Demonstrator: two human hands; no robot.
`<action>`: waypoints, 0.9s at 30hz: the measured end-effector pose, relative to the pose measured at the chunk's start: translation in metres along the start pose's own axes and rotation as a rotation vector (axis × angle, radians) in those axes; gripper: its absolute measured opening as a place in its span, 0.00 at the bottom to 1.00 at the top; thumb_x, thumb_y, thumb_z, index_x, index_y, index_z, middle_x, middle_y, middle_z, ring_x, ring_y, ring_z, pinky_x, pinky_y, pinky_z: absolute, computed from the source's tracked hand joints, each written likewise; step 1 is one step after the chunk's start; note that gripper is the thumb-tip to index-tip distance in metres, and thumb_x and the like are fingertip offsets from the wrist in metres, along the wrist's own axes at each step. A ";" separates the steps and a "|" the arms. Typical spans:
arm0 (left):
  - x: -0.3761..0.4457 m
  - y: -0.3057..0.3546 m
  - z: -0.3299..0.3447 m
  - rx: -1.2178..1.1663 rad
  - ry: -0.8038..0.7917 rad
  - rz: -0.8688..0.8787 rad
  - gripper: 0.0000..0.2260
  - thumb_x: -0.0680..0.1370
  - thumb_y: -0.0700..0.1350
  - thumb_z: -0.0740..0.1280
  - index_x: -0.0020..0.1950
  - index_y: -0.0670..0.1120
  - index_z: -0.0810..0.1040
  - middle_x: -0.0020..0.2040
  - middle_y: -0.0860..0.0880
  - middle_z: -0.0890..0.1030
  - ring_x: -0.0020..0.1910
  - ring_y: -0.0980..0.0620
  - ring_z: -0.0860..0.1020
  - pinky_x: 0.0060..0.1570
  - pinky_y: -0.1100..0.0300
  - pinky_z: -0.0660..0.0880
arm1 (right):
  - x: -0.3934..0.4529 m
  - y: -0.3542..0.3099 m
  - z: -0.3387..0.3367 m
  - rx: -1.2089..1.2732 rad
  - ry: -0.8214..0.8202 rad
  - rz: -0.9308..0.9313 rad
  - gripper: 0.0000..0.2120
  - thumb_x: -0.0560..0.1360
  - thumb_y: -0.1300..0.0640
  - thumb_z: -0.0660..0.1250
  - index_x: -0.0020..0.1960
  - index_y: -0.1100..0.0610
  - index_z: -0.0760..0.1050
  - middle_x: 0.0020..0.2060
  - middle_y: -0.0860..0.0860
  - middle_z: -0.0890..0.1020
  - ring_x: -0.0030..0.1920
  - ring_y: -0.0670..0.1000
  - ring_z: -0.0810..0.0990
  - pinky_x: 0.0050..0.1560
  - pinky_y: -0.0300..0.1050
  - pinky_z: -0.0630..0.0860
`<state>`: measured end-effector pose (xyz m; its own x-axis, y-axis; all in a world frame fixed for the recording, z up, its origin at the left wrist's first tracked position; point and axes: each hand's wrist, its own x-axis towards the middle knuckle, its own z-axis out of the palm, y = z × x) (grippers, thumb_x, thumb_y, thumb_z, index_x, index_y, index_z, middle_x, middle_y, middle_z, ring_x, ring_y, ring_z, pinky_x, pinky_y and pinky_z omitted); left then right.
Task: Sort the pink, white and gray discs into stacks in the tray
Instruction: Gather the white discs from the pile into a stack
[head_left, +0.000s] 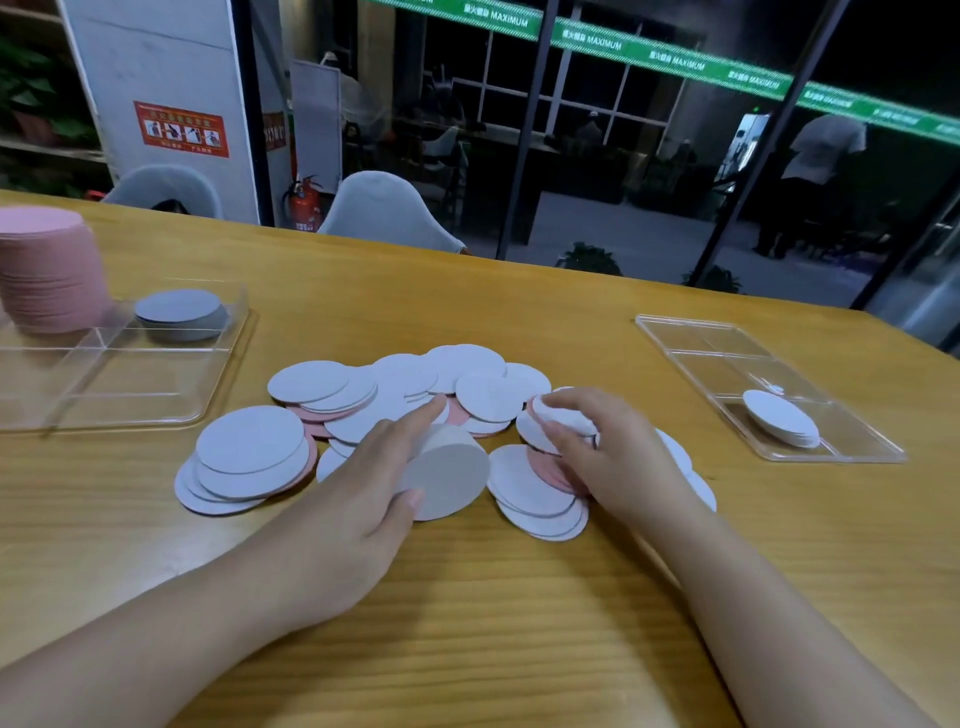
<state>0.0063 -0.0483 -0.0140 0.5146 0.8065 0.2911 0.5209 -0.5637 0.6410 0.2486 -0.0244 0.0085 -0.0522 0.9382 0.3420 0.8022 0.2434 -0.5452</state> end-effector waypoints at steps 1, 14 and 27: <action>0.000 0.001 0.000 0.002 -0.004 0.006 0.27 0.80 0.48 0.54 0.65 0.76 0.43 0.64 0.75 0.54 0.63 0.78 0.53 0.54 0.85 0.51 | 0.003 0.008 -0.002 -0.049 0.012 0.031 0.15 0.76 0.52 0.65 0.61 0.53 0.75 0.59 0.45 0.76 0.63 0.46 0.70 0.53 0.30 0.59; 0.000 0.001 -0.004 0.007 0.036 0.010 0.33 0.81 0.44 0.57 0.63 0.81 0.45 0.62 0.69 0.63 0.60 0.72 0.62 0.53 0.82 0.57 | 0.016 0.022 -0.012 -0.200 -0.049 0.168 0.11 0.79 0.52 0.61 0.51 0.55 0.80 0.46 0.54 0.83 0.47 0.56 0.77 0.44 0.46 0.70; 0.001 0.004 -0.004 -0.011 0.056 0.012 0.30 0.80 0.43 0.57 0.64 0.79 0.51 0.60 0.65 0.66 0.50 0.64 0.69 0.47 0.76 0.63 | 0.009 0.004 -0.010 -0.360 0.110 -0.004 0.08 0.79 0.56 0.57 0.54 0.55 0.74 0.45 0.51 0.79 0.45 0.54 0.75 0.41 0.46 0.68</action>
<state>0.0058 -0.0491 -0.0082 0.4821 0.8083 0.3378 0.5068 -0.5719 0.6451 0.2578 -0.0171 0.0173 -0.0076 0.9008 0.4341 0.9609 0.1267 -0.2461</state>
